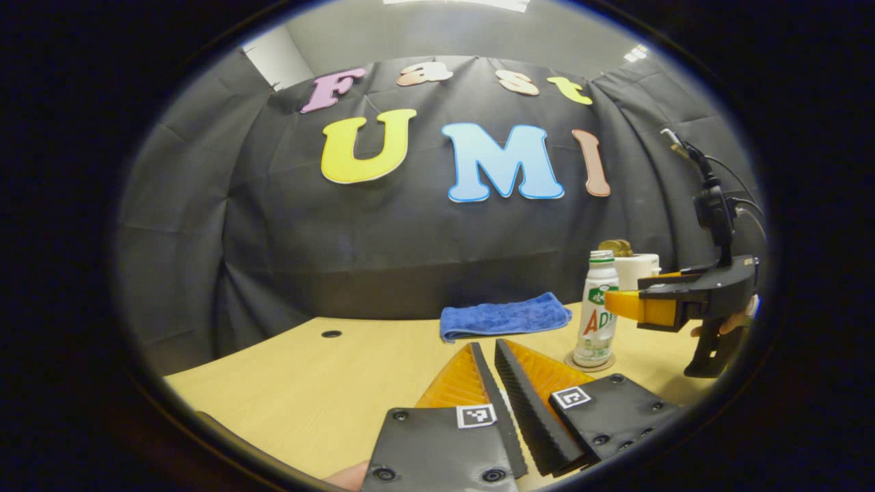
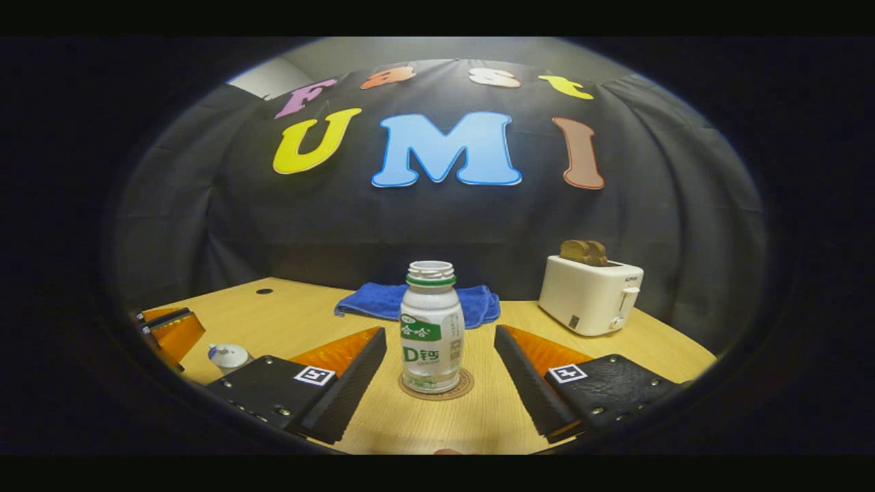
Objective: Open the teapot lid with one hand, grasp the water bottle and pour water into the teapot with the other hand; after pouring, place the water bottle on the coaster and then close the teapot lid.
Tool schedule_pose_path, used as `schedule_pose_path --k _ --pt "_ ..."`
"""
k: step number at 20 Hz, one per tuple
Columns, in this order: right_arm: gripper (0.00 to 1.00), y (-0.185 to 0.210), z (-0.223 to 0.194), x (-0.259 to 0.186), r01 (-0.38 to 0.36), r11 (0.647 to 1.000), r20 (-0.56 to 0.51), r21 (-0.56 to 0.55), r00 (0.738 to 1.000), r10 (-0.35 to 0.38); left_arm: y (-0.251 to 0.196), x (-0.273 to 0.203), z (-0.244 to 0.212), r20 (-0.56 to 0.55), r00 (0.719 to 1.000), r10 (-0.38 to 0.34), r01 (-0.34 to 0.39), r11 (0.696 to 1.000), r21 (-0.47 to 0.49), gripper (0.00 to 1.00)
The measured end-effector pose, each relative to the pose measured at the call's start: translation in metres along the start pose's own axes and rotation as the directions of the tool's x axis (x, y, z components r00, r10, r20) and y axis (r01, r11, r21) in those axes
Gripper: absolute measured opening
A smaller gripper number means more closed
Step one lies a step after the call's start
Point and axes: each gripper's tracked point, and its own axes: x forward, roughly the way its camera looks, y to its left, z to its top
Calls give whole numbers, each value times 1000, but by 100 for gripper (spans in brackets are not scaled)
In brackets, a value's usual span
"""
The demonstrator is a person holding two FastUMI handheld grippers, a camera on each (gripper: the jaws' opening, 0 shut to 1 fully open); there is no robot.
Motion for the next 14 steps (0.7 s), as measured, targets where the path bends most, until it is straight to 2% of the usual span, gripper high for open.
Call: schedule_pose_path --k 1,2,3,6,7,14 --pt "98 -1 1 -7 8 1000 9 -4 1000 -8 -1 -5 2 2 1000 -1 1 1000 -3 100" --pt "98 -2 1 -15 18 1000 15 -7 1000 -18 -3 -10 2 3 1000 -1 1 1000 -3 17" --pt "98 -2 1 -23 23 1000 21 -8 1000 -23 -3 -15 4 5 1000 0 0 1000 -4 100" --pt "97 2 1 -48 29 1000 36 1 999 -29 -8 -30 7 9 1000 -1 1 1000 -9 100" --pt "97 3 0 -56 35 999 40 5 999 -35 -9 -34 9 11 1000 0 0 1000 -13 17" --pt "98 11 -14 -106 74 997 77 14 994 -75 -14 -61 5 19 1000 11 -11 999 -30 17"
